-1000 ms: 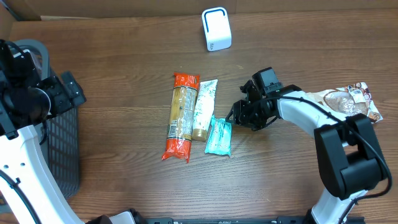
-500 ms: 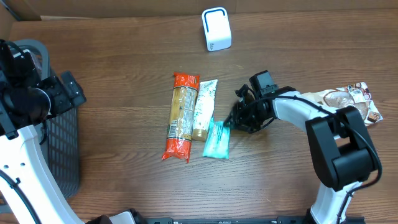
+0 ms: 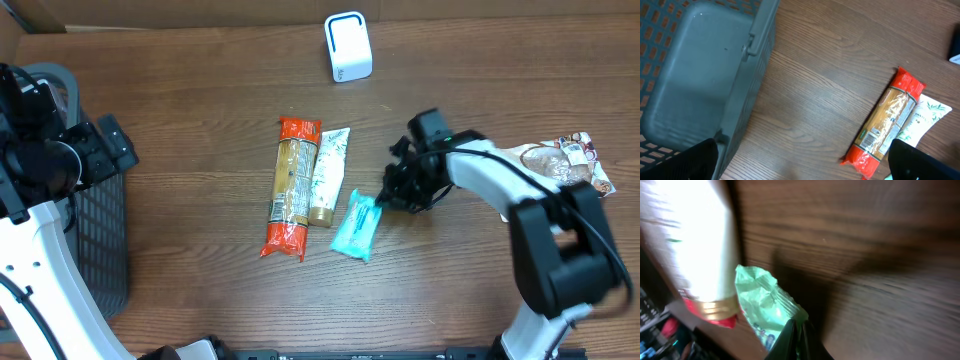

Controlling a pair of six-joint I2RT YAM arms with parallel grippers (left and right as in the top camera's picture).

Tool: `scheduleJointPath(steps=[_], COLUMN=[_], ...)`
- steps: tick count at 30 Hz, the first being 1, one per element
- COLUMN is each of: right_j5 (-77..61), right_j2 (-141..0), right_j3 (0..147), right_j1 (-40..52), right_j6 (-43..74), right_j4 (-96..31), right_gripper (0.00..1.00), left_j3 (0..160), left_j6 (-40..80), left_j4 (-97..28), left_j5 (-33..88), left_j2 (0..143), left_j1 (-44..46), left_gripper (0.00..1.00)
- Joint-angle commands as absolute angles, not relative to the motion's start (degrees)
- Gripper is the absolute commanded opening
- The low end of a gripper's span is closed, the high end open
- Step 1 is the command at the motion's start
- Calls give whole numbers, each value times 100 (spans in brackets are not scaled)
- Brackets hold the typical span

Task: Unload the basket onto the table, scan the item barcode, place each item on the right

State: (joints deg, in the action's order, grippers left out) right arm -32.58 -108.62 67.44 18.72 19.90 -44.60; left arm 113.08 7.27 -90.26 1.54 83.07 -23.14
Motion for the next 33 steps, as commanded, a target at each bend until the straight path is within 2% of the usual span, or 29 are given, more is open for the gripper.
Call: scheduleJointPath(steps=[1, 5, 9, 15, 16, 17, 18, 19, 22, 26, 33], right_j5=[-1374, 320, 1968, 2429, 2362, 2255, 2132, 2001, 1719, 1221, -602], right_j2=[-9598, -8965, -8949, -9605, -9738, -9880, -10016, -10149, -10261, -10075, -9583], right_j3=[7367, 7426, 7406, 7258, 7258, 7258, 7258, 7258, 7260, 7393, 7502], right_j1=[1977, 2482, 3350, 4482, 4589, 4687, 4757, 4810, 4783, 4427, 3188], right_j6=[1955, 2329, 2875, 3170, 3175, 3173, 3175, 3177, 3334, 3402, 1662], right_j4=[-5017, -5476, -5909, -5719, -5695, -5666, -5645, -5625, -5625, -5658, -5734], right_gripper=[4, 4, 4, 4, 12, 32, 60, 70, 71, 68, 67], left_j3=[11297, 11297, 11297, 11297, 11297, 11297, 11297, 11297, 11297, 11297, 11297], left_j6=[642, 642, 642, 642, 642, 642, 642, 642, 642, 642, 642], left_j4=[-9015, -9015, -9015, -9015, -9017, -9015, -9015, -9015, -9015, -9015, -9015], left_j5=[196, 196, 198, 198, 196, 196, 198, 198, 196, 198, 198], left_j2=[8315, 8315, 8315, 8315, 8315, 8315, 8315, 8315, 8315, 8315, 8315], left_j1=[-2322, -2322, -2322, -2322, -2322, -2322, -2322, -2322, -2322, -2322, -2322], left_gripper=[100, 100, 100, 100, 100, 100, 100, 100, 100, 100, 100])
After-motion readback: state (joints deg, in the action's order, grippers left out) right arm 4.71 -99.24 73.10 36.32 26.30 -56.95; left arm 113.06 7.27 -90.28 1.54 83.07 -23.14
